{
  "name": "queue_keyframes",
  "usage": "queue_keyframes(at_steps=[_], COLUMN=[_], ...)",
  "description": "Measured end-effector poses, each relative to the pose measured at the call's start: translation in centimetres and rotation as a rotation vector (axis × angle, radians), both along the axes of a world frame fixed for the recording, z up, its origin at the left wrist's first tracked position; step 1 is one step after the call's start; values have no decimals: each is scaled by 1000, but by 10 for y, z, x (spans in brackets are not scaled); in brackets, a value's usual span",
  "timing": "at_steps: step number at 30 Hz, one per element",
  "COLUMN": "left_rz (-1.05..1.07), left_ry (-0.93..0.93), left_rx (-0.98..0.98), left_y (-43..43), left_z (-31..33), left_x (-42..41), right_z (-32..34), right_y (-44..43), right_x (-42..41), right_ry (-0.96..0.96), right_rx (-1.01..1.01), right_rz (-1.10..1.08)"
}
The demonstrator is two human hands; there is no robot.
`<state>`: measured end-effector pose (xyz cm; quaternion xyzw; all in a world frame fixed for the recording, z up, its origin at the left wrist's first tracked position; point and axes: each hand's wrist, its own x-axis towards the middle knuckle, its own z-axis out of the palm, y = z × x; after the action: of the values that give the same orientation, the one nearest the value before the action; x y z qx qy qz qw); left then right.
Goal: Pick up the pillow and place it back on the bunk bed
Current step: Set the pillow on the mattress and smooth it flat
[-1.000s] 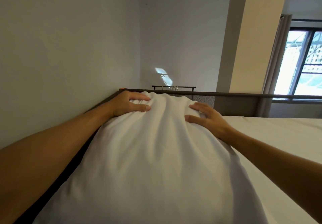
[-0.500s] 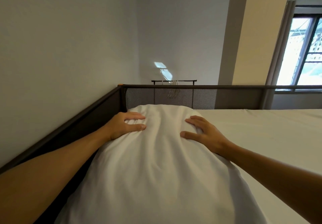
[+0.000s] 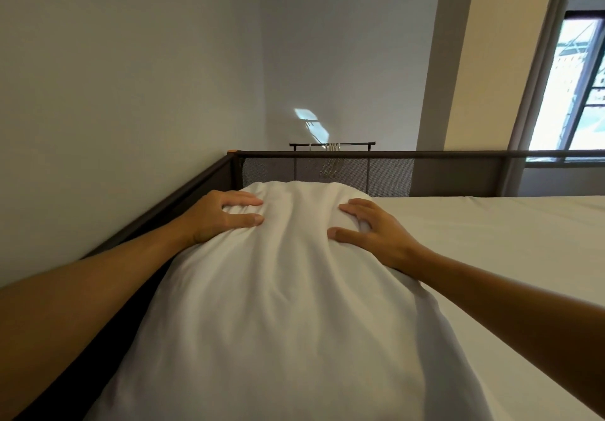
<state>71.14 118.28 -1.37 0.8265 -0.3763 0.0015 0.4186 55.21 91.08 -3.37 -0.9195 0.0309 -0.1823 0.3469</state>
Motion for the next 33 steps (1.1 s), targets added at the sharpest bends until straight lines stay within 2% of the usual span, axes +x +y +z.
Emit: queue_keyframes(at_steps=[15, 33], left_rz=[22, 63], left_ry=[108, 51], left_rx=[-20, 6], left_y=[5, 6], left_z=[-39, -28], left_x=[3, -6], right_z=[-23, -16], right_y=[-12, -6], right_x=[-3, -6], right_ry=[170, 129], right_rx=[6, 1], right_rz=[17, 41])
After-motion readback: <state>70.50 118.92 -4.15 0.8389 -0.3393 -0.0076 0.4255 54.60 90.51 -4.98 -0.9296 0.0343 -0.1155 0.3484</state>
